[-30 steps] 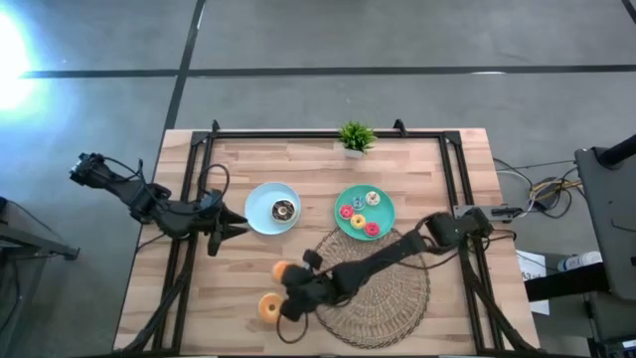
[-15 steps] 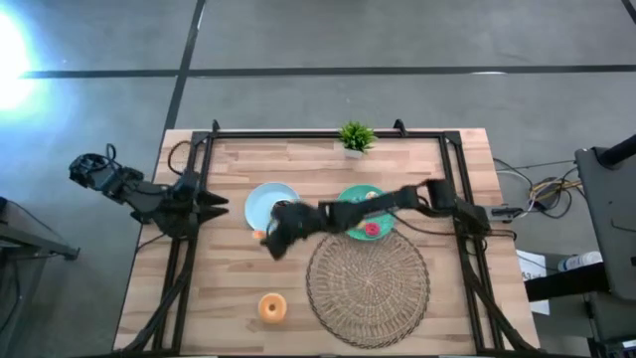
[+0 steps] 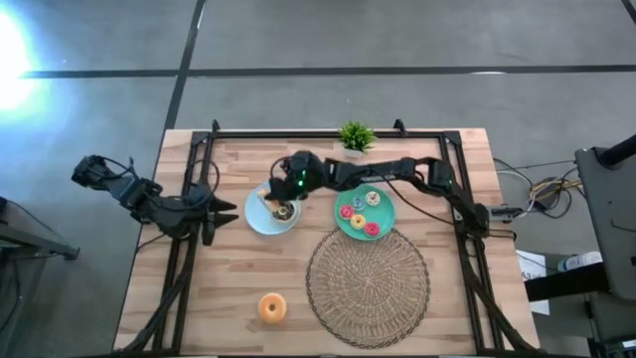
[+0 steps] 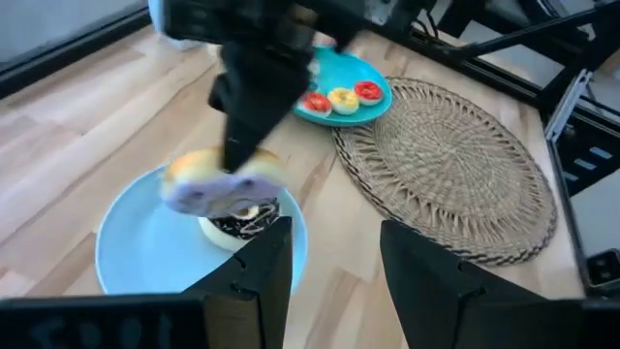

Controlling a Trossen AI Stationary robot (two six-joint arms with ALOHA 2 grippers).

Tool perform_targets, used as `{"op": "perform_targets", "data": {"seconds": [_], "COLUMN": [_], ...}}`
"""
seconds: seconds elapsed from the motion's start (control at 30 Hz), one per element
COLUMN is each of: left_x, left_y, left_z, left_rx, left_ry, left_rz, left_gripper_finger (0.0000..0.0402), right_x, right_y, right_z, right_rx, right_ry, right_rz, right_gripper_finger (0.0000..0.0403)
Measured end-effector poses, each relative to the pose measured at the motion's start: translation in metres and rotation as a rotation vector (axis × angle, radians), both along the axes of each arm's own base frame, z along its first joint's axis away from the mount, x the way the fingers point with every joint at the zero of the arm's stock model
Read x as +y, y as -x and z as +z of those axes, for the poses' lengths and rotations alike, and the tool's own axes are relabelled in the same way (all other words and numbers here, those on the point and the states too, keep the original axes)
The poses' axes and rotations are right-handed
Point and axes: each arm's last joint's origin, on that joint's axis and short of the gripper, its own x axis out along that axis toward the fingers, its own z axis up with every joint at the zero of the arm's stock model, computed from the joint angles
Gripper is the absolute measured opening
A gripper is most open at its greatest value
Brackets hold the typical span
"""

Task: Pick & Place donuts
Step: Put the big purple donut on the blue plate

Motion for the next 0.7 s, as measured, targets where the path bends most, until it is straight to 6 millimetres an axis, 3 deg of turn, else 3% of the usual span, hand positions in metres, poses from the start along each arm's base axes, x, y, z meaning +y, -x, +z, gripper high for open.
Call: {"op": "perform_targets", "data": {"seconds": [0.2, 0.33, 0.4, 0.57, 0.7], "left_x": [-0.003, -0.004, -0.004, -0.003, -0.002], "left_y": [-0.011, -0.015, -0.015, -0.016, -0.016], "left_z": [-0.023, -0.034, -0.038, -0.039, -0.039], "left_rx": [0.009, 0.013, 0.026, 0.005, -0.005], "left_ry": [-0.138, -0.145, -0.14, -0.12, -0.147], "left_rz": [0.02, 0.071, 0.085, 0.141, 0.179], "left_gripper_finger": [0.0132, 0.0132, 0.0132, 0.0132, 0.0132], "right_x": [-0.023, -0.029, -0.03, -0.033, -0.038], "right_y": [-0.006, -0.013, -0.017, -0.023, -0.023], "right_z": [-0.014, -0.041, -0.049, -0.043, -0.049], "right_rx": [-0.08, -0.046, -0.035, -0.054, 0.063], "right_ry": [-0.189, -0.318, -0.325, -0.312, -0.263], "right_rz": [-0.022, 0.011, 0.012, 0.016, 0.01], "right_gripper_finger": [0.0024, 0.0027, 0.0033, 0.0057, 0.0083]}}
